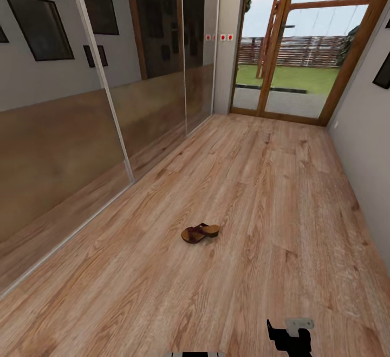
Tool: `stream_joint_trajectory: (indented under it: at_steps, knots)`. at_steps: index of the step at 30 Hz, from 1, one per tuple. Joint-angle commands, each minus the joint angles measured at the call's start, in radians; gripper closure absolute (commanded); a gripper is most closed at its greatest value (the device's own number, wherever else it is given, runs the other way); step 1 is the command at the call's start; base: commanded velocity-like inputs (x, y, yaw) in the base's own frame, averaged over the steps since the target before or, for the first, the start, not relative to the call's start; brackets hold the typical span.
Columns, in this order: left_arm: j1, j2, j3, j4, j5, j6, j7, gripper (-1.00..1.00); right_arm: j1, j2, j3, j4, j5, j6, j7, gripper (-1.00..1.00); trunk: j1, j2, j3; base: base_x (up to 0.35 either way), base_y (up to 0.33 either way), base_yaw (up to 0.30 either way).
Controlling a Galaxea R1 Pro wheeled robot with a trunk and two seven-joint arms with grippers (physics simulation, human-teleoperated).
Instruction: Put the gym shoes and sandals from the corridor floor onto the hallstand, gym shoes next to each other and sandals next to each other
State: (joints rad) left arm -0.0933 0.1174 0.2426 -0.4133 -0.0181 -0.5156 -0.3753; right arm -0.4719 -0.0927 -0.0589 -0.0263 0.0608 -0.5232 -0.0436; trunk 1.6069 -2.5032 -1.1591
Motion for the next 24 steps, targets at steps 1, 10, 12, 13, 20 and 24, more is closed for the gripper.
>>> stream_joint_trajectory:
  at_steps: [1,10,12,13,20,24]
  knots:
    - [-0.001,0.000,0.009,0.001,-0.002,-0.001,-0.010,-1.00,-0.001,0.000,-0.006,0.001,0.006,-0.003,-0.003,-1.00,0.000,0.000,-0.001,0.000,0.000,0.000]
    - [0.000,0.001,0.009,0.001,-0.002,-0.001,-0.010,-1.00,-0.001,0.002,-0.006,0.000,0.004,-0.003,-0.005,-1.00,0.000,0.000,-0.001,0.000,0.000,0.028]
    - [-0.001,0.001,0.009,0.001,-0.002,-0.001,-0.010,-1.00,-0.001,0.002,-0.006,0.000,0.004,-0.003,-0.005,-1.00,0.000,0.000,-0.002,0.000,0.000,0.204]
    - [-0.001,0.001,0.009,0.001,-0.002,-0.001,-0.010,-1.00,-0.001,0.002,-0.006,0.000,0.004,-0.003,-0.005,-1.00,0.000,0.000,-0.003,0.000,0.000,0.229]
    - [-0.001,0.001,0.009,0.000,-0.002,-0.001,-0.010,-1.00,-0.001,0.002,-0.006,0.000,0.004,-0.003,-0.006,-1.00,0.000,0.000,-0.004,0.000,0.000,0.262]
    - [-0.001,0.001,0.009,0.001,-0.002,-0.001,-0.009,-1.00,-0.001,0.002,-0.006,0.000,0.004,-0.003,-0.007,-1.00,0.000,0.000,-0.005,0.000,0.000,0.277]
